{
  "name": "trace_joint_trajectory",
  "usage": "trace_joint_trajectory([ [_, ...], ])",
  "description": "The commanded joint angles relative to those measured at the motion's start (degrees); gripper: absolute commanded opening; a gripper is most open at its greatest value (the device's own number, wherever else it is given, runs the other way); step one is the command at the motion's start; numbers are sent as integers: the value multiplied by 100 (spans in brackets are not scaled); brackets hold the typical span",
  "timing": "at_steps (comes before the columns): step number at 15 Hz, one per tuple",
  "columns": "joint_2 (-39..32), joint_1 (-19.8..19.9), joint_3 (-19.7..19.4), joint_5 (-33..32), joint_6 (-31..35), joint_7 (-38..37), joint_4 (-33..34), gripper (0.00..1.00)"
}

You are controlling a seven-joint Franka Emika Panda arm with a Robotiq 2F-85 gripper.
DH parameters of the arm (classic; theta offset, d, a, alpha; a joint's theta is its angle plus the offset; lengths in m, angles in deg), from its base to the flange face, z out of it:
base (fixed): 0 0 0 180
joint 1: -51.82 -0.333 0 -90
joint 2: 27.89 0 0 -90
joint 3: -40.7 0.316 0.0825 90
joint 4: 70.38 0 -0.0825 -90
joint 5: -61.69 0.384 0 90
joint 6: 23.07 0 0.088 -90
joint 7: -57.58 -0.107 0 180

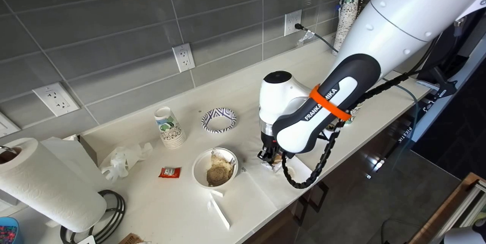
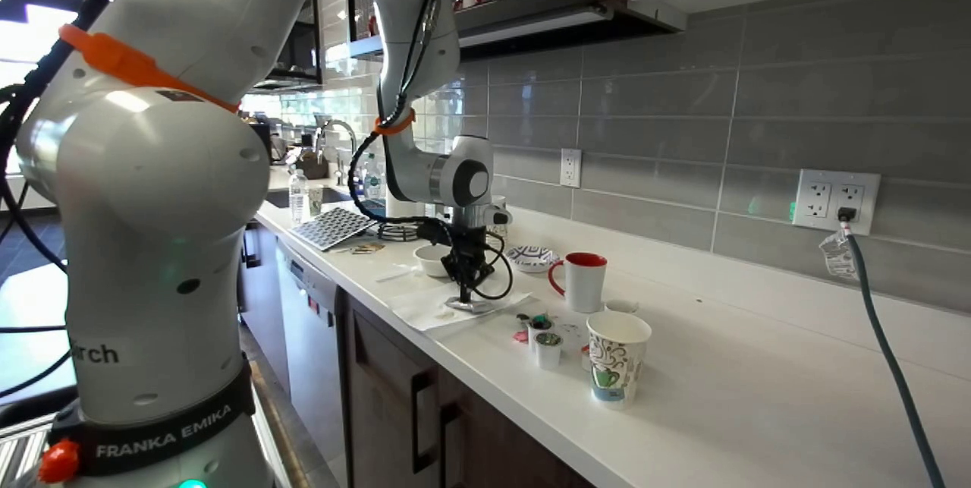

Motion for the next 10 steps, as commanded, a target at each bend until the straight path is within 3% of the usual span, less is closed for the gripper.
trace_joint_trajectory([
  [1, -317, -81, -116, -38, 239, -155, 56, 0],
  [10, 326, -293, -351, -317, 84, -437, -178, 0],
])
